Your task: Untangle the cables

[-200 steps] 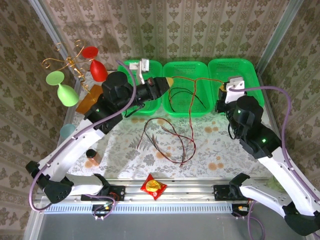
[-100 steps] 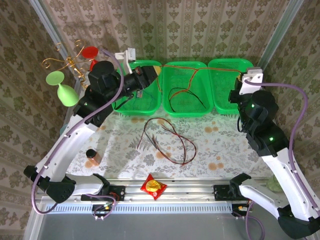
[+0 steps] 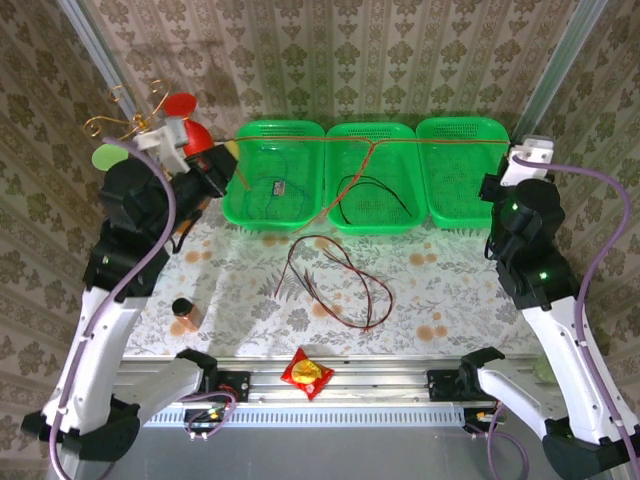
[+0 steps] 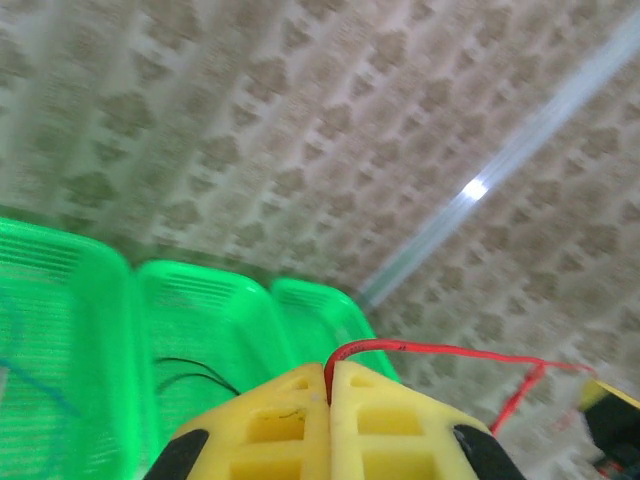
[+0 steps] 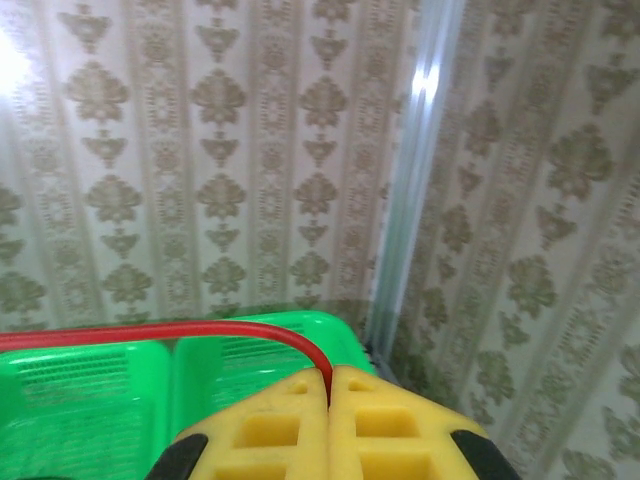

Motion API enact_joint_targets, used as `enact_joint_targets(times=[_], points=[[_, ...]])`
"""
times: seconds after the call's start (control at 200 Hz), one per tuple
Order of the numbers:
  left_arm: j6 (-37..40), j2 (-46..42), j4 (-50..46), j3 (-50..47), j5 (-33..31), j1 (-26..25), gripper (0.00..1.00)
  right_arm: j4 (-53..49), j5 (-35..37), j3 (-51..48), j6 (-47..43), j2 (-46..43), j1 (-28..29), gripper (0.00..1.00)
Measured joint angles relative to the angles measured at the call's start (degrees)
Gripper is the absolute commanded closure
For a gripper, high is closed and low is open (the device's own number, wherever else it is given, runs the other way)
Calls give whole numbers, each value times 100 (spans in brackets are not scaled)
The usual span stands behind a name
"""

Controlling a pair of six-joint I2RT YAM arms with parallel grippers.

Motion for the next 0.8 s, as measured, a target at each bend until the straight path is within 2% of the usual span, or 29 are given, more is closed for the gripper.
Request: enact_joint_targets(times=[0.215,0.53,0.8], points=[[326,-811,-31,-935,-876,660,100,37,356,-225,175,-153,-424,100],[238,-1449,-323,-1602,-1281,1856,100,15,407,-393,496,-240,-1064,100],[153,-2046,-308,-1635,-2033,2076,100,13,361,-398,802,-245,-1460,100]])
